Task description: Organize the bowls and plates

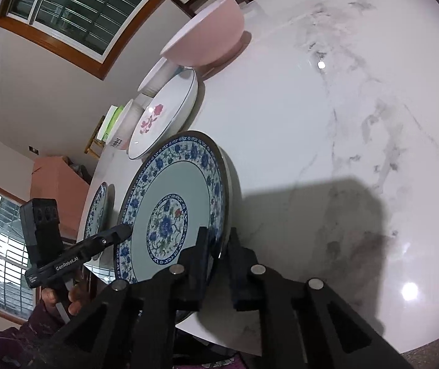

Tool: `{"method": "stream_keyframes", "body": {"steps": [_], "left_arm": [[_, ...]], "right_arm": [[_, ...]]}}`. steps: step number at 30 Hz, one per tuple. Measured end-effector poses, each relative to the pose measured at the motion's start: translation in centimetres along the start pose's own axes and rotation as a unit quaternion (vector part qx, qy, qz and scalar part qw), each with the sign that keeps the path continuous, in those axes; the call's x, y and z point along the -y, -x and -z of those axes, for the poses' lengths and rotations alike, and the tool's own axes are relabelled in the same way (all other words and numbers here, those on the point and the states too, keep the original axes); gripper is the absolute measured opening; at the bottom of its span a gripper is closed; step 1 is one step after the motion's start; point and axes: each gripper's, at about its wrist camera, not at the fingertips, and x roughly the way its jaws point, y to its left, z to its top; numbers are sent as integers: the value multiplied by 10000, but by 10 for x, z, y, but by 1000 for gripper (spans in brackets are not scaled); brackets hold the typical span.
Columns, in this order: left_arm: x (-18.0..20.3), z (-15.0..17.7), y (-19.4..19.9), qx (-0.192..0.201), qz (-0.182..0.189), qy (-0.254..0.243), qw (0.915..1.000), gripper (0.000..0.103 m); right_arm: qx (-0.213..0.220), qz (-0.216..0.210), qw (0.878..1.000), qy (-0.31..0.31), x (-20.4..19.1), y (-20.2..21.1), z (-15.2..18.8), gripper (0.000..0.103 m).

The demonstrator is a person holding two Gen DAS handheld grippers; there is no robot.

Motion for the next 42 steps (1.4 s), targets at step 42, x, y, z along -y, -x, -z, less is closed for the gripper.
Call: {"method": "stream_keyframes", "body": {"steps": [42], "left_arm": [[-129, 31, 151, 1139, -1154, 1328, 9778, 19]], "right_arm": [[-672, -793, 9851, 1372, -183, -103, -18, 11]]}}
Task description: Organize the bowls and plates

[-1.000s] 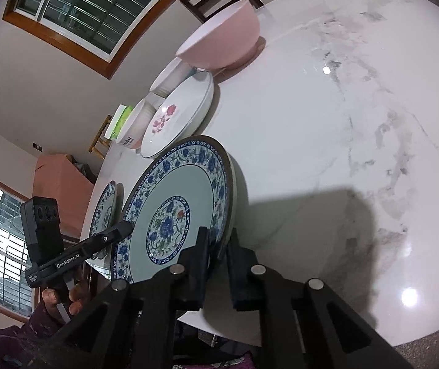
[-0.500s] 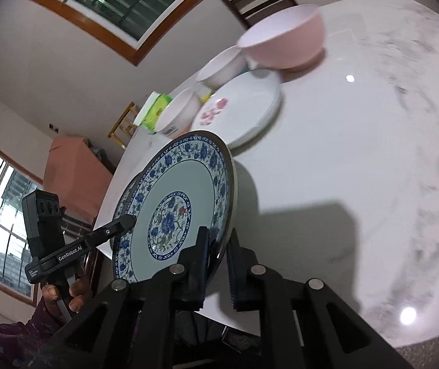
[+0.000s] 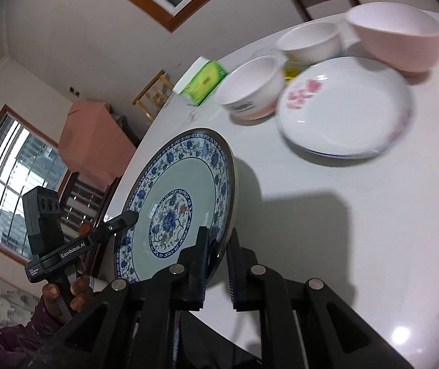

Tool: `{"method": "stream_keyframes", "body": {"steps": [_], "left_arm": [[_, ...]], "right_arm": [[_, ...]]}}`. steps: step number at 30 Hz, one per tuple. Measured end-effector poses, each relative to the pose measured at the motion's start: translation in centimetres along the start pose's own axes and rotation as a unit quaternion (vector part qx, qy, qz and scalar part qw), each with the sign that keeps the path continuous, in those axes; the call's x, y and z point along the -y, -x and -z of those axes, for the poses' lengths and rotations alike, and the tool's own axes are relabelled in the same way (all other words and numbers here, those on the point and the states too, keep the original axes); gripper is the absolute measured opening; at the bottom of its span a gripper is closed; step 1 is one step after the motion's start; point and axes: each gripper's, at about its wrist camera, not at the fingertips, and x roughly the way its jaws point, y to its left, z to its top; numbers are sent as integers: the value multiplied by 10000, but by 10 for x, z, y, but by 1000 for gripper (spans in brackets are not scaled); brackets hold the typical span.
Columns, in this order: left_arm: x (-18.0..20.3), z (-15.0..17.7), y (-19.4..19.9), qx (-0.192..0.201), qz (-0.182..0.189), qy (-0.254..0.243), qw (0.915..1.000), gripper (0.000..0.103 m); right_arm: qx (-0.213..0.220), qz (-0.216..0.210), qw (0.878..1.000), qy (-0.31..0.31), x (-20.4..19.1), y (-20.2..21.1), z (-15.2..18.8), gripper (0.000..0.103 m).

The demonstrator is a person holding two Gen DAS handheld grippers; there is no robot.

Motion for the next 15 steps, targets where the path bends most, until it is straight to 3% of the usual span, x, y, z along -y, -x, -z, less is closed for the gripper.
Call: {"method": "stream_keyframes", "body": {"steps": [15], "left_arm": [[-81, -7, -9, -6, -347, 564, 9978, 21]], "right_arm": [[-526, 66, 9981, 321, -45, -87, -29, 11]]}}
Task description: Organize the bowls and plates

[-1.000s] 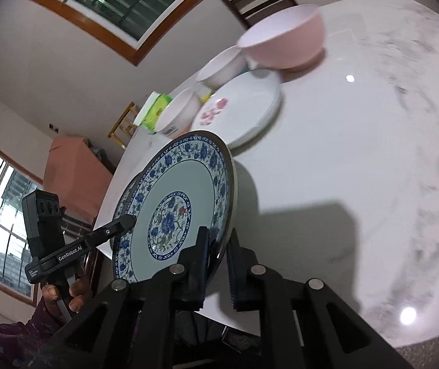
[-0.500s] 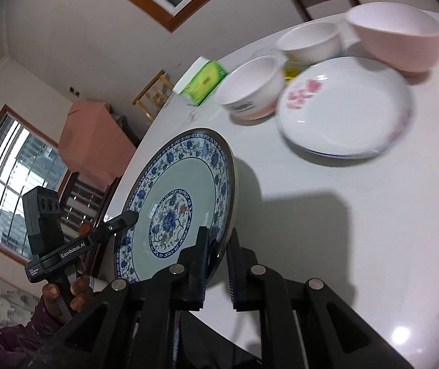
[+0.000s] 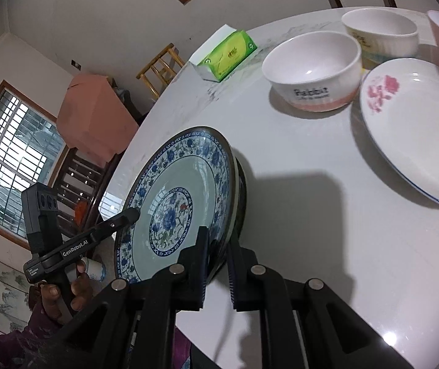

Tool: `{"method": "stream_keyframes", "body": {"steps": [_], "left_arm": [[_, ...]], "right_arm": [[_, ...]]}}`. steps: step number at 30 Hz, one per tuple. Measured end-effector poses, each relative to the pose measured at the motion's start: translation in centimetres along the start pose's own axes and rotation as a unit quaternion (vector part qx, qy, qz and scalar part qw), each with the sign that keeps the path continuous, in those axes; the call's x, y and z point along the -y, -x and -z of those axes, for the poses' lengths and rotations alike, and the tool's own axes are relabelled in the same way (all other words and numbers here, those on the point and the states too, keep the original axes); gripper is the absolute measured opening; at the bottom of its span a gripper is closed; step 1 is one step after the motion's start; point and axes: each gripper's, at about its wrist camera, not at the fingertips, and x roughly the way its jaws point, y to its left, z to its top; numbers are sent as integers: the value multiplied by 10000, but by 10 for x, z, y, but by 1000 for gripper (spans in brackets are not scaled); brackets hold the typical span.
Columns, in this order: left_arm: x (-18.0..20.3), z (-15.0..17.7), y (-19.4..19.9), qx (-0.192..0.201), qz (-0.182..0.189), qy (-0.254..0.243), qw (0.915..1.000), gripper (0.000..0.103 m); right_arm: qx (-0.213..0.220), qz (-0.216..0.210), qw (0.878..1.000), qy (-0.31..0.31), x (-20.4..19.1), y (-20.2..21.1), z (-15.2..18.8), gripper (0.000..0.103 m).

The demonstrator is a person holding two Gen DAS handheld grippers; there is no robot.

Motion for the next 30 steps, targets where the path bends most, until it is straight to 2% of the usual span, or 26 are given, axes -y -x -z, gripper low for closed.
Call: {"method": "stream_keyframes", "body": {"steps": [6, 30], "left_arm": [[-9, 1, -6, 2, -51, 13, 10000, 22], [-12, 1, -5, 152, -308, -58, 9994, 23]], "right_arm": [[-108, 53, 9999, 17, -5, -14, -2, 11], [-235, 198, 9995, 102, -11, -17, 3, 14]]}}
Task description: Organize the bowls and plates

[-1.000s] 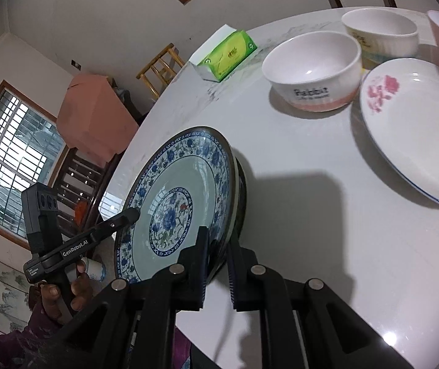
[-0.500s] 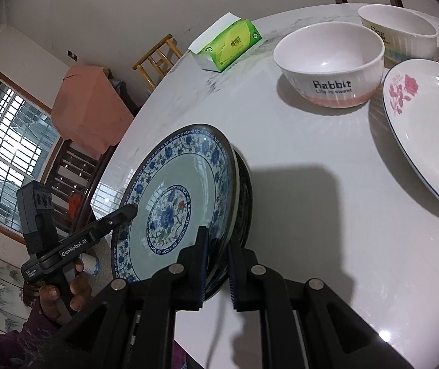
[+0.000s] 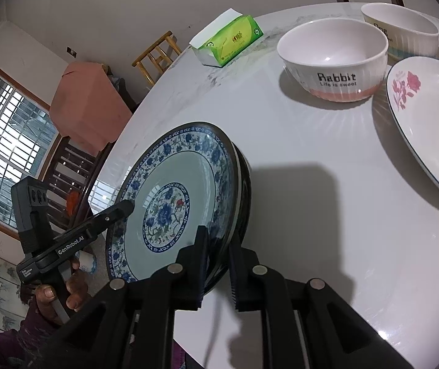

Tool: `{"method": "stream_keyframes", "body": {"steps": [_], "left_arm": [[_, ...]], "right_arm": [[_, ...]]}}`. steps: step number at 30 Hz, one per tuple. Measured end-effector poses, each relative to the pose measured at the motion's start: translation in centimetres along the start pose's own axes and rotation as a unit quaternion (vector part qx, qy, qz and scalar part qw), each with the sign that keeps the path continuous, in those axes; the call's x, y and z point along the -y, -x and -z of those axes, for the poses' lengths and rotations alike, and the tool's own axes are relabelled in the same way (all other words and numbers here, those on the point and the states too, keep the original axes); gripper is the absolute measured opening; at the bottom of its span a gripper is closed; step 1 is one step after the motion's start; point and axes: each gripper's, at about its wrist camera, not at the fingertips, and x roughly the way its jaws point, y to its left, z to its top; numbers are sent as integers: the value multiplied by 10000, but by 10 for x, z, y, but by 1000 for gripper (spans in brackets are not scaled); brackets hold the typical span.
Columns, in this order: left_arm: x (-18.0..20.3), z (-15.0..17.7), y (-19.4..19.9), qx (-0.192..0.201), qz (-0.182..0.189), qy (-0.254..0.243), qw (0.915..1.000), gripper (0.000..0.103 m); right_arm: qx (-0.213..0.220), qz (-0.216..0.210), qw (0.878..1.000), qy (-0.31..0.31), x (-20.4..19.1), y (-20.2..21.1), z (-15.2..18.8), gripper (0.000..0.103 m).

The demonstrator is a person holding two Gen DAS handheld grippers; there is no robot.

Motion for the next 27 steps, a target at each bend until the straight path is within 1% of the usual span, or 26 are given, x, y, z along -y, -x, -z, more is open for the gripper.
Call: {"method": "stream_keyframes", "body": {"steps": [4, 6, 8, 11, 15, 19, 23, 25, 27], "left_arm": [[0, 0, 0, -4, -10, 14, 10000, 23], [0, 1, 4, 126, -101, 34, 9999, 23], [2, 0, 11, 290, -109, -21, 9995, 25], [7, -3, 18, 432, -197, -97, 9988, 29], [4, -5, 22, 482, -122, 37, 9988, 36], [3, -4, 24, 507, -134, 94, 9986, 36], [2, -3, 27, 550, -181, 122, 9982, 40], [0, -4, 30, 593, -179, 137, 9980, 45], [-2, -4, 34, 644, -177, 166, 9976, 53]], "right_arm": [[-7, 47, 10000, 59, -2, -2, 1, 15], [-23, 141, 9998, 114, -4, -2, 0, 17], [-22, 352, 9989, 300, -9, -3, 1, 17], [-27, 355, 9990, 288, -9, -5, 2, 17], [-35, 310, 9993, 192, -3, -6, 4, 17], [-57, 311, 9994, 159, 0, -7, 6, 17], [-21, 383, 9990, 239, -3, -5, 6, 17], [26, 382, 9990, 231, 0, -2, 6, 17], [51, 347, 9991, 228, 1, 2, 8, 17]]}}
